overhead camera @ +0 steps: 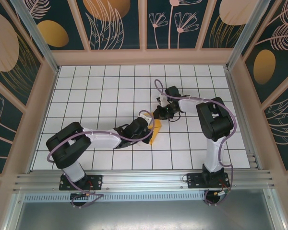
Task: Fold a paper plane with a square sheet of paper (pick it up from the middle)
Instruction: Third fold the triangle at the center of the table.
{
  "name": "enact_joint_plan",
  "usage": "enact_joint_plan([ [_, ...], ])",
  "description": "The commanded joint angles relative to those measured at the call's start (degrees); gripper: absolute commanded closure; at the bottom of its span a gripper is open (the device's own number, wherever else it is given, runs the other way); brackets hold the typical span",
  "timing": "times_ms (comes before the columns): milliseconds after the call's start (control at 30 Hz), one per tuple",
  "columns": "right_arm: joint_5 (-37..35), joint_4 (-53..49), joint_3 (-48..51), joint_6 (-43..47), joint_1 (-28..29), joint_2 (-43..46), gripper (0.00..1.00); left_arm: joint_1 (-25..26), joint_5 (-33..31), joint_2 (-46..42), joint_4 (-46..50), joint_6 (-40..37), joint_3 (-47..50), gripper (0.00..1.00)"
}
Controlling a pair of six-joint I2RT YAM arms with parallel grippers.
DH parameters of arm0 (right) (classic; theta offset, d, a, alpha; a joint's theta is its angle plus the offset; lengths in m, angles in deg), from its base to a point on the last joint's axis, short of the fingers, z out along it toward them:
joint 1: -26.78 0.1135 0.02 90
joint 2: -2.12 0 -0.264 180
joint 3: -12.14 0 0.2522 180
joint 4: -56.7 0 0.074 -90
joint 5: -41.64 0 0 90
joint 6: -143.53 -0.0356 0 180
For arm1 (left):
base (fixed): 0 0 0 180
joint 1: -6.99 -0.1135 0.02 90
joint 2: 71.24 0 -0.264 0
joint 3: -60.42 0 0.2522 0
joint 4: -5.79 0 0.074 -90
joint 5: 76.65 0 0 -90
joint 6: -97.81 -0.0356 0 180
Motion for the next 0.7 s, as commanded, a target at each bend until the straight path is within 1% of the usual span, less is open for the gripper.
enact_joint_plan([
  [0, -1.6, -2.9, -0.6, 1.7, 0.9, -2.1, 0.88, -0.6, 0.2, 0.4, -1.4, -0.6, 0.6, 1.0],
  [300, -1.7, -2.9, -0.7, 1.4, 1.0, -2.2, 0.88, -1.0, -0.9, 0.5, -1.4, -0.5, 1.3, 1.0],
  [667, -2.1, -3.5, -1.0, 1.8, 1.0, -2.7, 0.88, -1.8, -0.4, 0.6, -1.3, -1.2, 1.4, 1.0],
])
